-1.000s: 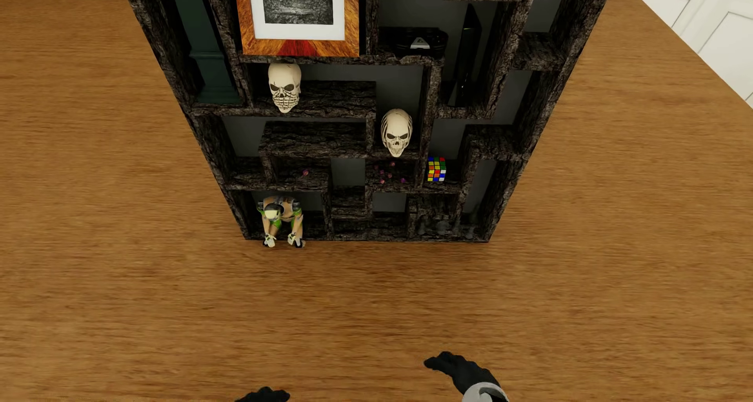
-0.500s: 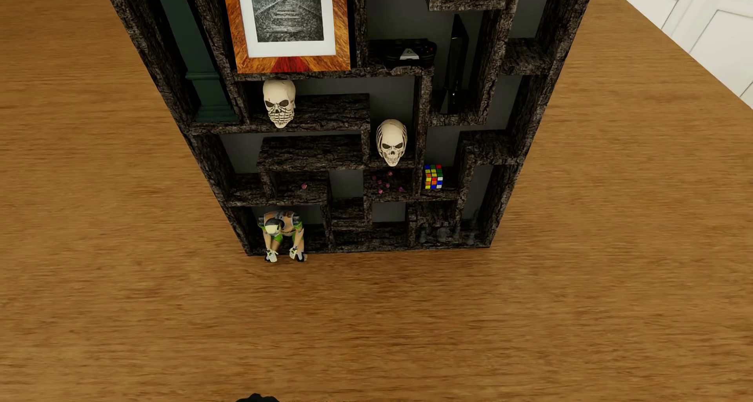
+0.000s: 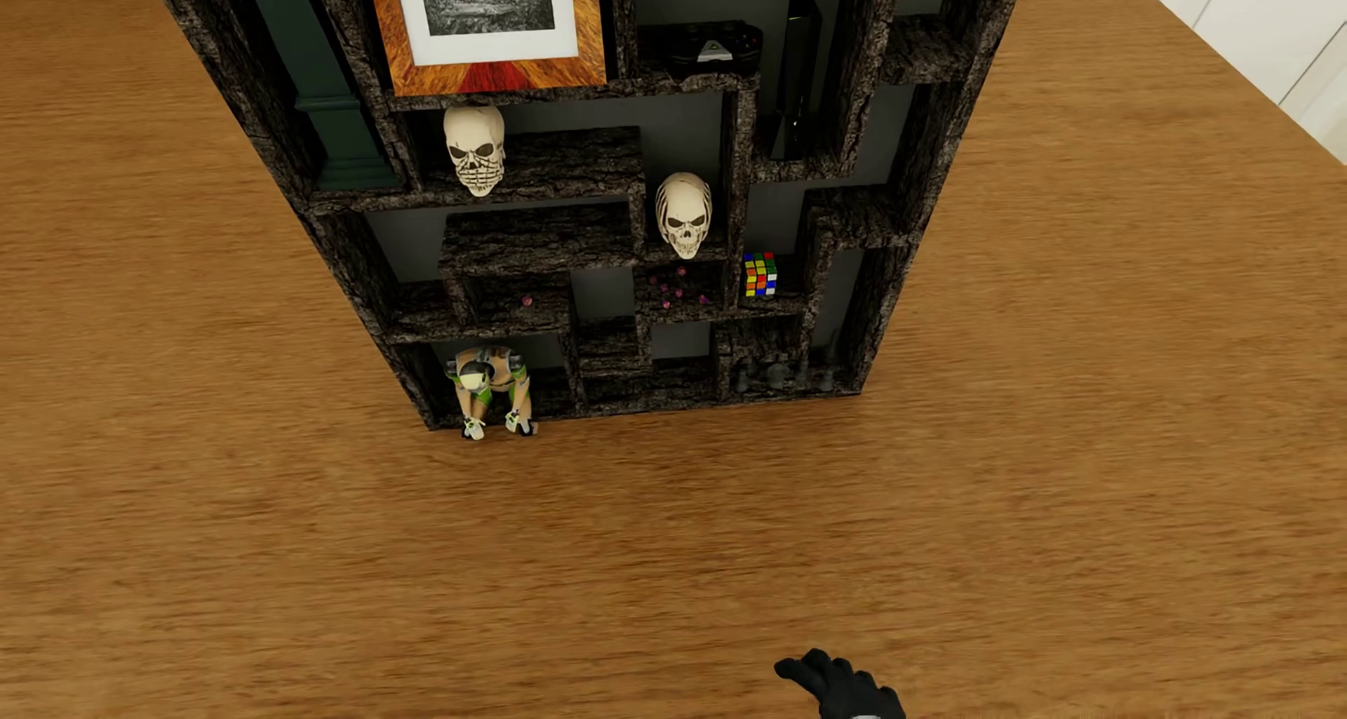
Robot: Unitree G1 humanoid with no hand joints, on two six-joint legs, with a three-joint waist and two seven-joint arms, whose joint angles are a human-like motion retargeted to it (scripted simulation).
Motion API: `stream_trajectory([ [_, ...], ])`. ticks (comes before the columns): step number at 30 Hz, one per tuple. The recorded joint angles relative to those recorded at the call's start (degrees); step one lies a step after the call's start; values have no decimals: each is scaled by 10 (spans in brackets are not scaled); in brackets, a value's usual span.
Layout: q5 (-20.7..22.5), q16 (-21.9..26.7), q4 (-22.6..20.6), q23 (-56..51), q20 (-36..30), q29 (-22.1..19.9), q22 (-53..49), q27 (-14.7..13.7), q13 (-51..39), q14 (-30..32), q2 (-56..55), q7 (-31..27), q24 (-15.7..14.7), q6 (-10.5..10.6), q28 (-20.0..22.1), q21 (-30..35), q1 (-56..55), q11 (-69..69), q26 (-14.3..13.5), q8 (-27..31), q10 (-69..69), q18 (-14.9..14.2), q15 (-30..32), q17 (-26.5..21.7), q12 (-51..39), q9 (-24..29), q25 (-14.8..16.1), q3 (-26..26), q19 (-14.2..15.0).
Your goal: Head to the shelves
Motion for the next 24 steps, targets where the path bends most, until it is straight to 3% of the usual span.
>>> stream_trajectory([
  [1,-2,2,-2,-5,-7,20,9,-8,1,0,10,-1,-2,-3,2,8,6,-35,5,-1,-5,-2,-6,4,-4,0,7,-2,-18],
  [2,-2,2,-5,-8,-15,32,19,-21,5,-1,33,-5,-1,-4,-5,23,11,-95,15,2,-9,-1,12,5,-7,-2,4,-3,-12],
  [4,4,5,-6,-10,-24,55,27,-52,12,1,83,-13,-5,-4,-38,53,26,-183,20,7,-19,4,41,3,-9,-5,2,-3,-32],
  [6,14,12,5,12,-17,86,22,-70,6,2,123,-17,-25,2,-65,90,39,-246,7,5,-24,11,69,-1,0,-8,-2,-1,-24],
  [8,24,21,16,36,-24,102,14,-79,-4,0,153,-19,-23,8,-70,129,49,-292,0,3,-26,10,89,-13,8,-13,-20,1,-17],
  [10,30,29,22,44,-43,101,6,-80,-6,0,169,-20,-10,12,-54,137,55,-313,-3,2,-29,8,99,-22,7,-17,-18,2,-19],
  [15,34,7,25,61,-53,89,52,-56,5,-1,177,-25,-15,13,-20,124,60,-316,33,-3,-28,9,101,-42,-9,-23,-2,1,-29],
  [18,35,5,26,74,-59,88,51,-53,5,-2,179,-24,-20,12,-4,125,60,-322,35,-2,-28,9,104,-55,-7,-27,0,0,-33],
  [24,35,19,26,73,-85,81,64,-51,9,-5,177,-22,-23,13,-24,117,59,-319,27,1,-26,8,101,-59,-24,-30,10,0,-36],
])
